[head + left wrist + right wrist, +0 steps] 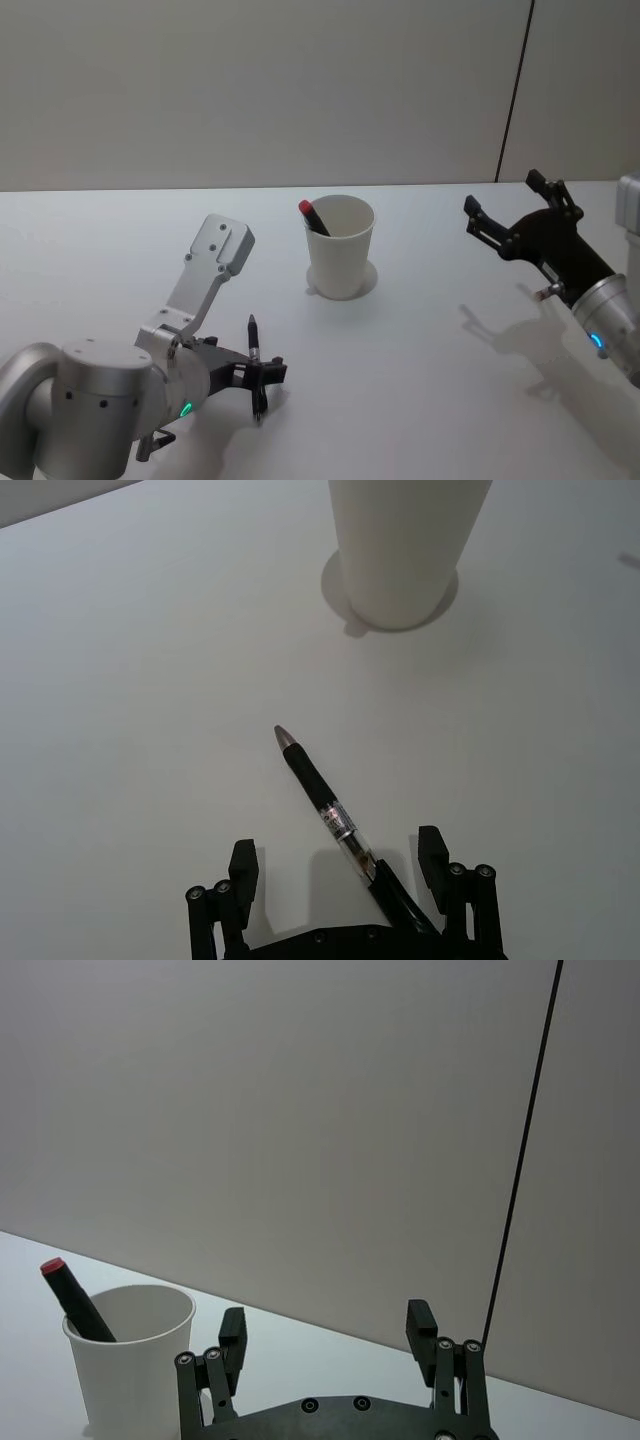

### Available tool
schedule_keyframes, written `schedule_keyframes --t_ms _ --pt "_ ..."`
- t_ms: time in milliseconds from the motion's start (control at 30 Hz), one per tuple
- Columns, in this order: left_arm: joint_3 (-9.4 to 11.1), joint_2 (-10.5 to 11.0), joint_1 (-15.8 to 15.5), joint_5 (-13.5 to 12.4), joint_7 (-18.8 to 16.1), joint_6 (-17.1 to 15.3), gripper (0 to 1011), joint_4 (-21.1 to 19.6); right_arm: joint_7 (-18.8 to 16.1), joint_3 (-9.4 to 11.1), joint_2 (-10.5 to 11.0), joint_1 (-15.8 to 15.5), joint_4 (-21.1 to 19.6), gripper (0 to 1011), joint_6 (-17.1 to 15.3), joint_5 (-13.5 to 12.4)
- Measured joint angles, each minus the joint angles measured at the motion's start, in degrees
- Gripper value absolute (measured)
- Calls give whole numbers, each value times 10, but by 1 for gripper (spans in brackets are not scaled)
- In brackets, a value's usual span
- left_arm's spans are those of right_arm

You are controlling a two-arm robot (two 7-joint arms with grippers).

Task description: Place the pen into the pen holder.

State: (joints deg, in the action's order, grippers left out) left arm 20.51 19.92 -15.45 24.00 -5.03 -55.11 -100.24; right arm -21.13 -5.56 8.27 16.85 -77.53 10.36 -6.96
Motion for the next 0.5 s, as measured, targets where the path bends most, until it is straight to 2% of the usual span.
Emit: schedule_keyframes --t_ms 500 --pt "3 -11 -5 -30 8 -2 1001 9 0 0 0 0 0 1002 0 0"
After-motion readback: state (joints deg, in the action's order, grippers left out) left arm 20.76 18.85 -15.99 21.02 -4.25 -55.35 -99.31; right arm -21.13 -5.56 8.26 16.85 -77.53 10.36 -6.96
